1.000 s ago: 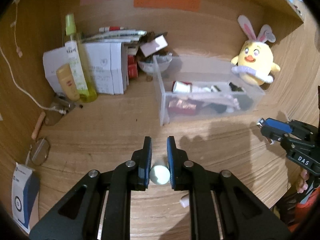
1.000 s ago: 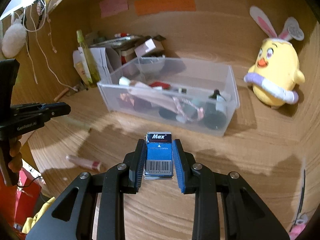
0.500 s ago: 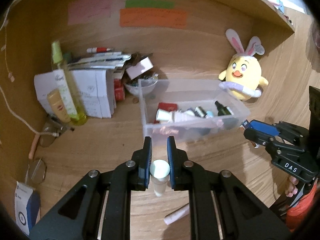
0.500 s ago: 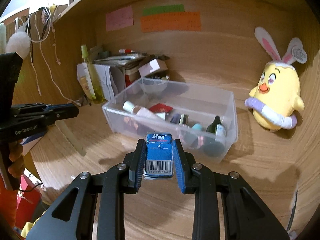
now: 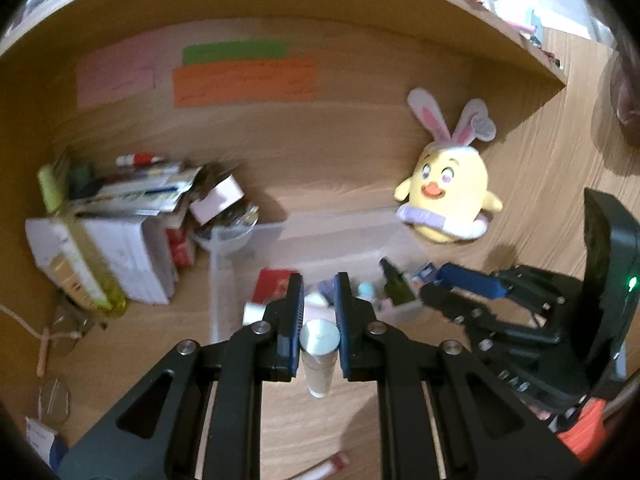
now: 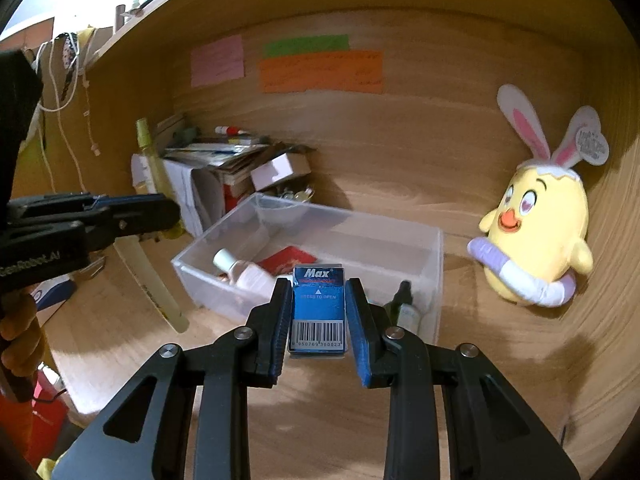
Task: Organize objects
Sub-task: 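Lift the mint-green tube and blue Max box and carry them toward the clear box, then lower both items into the clear box and open both tools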
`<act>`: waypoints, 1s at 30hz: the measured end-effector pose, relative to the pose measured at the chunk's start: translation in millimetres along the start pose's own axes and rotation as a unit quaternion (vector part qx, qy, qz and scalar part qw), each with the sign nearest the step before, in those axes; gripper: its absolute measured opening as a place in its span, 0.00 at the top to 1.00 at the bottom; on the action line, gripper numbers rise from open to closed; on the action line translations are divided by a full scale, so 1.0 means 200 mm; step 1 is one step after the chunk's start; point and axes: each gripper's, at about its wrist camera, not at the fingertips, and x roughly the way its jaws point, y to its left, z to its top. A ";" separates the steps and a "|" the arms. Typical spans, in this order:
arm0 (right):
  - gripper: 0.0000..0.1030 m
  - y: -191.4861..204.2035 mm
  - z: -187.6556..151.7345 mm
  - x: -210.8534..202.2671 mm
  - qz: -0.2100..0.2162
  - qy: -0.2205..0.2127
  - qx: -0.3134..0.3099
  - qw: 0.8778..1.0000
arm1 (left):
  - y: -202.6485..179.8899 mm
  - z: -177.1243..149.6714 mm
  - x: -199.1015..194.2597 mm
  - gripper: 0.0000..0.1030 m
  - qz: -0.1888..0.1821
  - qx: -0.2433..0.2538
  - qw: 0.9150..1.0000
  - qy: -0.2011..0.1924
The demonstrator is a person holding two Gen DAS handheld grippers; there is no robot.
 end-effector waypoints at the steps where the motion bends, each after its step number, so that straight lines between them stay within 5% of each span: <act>1: 0.76 -0.01 0.01 0.01 -0.003 0.000 0.000 1.000 | -0.01 0.02 0.01 0.86 -0.003 -0.002 1.000 0.000; 12: 0.76 -0.07 0.08 0.14 -0.022 0.014 -0.009 1.000 | -0.04 0.21 0.18 0.86 -0.016 -0.020 1.000 -0.010; 30: 0.76 -0.13 0.01 0.45 -0.020 0.083 -0.001 0.996 | 0.05 0.17 0.60 0.86 -0.026 -0.060 0.996 0.062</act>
